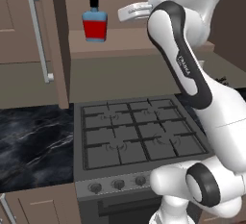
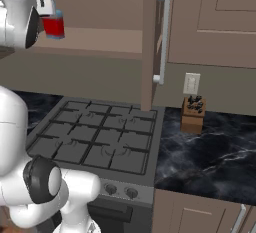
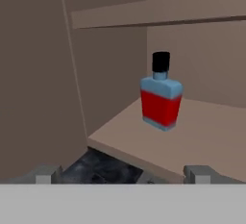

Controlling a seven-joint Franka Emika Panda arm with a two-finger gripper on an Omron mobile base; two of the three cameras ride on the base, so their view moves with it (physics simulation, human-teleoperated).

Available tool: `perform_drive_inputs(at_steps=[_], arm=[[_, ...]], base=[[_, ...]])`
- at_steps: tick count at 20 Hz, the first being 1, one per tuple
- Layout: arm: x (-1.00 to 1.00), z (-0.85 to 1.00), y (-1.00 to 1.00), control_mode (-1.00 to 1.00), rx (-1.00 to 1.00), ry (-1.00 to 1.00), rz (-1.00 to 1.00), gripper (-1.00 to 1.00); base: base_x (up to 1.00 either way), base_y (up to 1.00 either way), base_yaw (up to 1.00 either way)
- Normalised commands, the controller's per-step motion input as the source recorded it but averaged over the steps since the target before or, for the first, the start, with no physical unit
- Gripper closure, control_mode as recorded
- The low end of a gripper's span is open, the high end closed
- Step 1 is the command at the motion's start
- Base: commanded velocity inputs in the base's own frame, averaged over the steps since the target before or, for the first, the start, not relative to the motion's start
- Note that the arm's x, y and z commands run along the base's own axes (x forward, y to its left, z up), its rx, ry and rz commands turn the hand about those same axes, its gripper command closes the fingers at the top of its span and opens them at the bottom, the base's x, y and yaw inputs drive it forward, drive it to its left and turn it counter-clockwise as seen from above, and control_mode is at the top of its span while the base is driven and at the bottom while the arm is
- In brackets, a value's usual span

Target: Open the cabinet directly in front. Then move the liquor and the cup to the dining counter with the jar on it.

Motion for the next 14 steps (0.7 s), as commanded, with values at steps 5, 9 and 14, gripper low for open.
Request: perform_drive_inputs(at_steps=[5,9,14], arm=[[0.4,0.0,0.05,-1.0,0.0,0.0,0.0,-1.0],[0.39,0.01,0.0,-1.0,0.0,0.0,-0.01,-1.0],[0.32,0.0,0.01,-1.0,0.0,0.0,-0.02,-1.0]], base=[[0.0,0.0,0.0],[0.0,0.0,0.0],[0.0,0.0,0.0]])
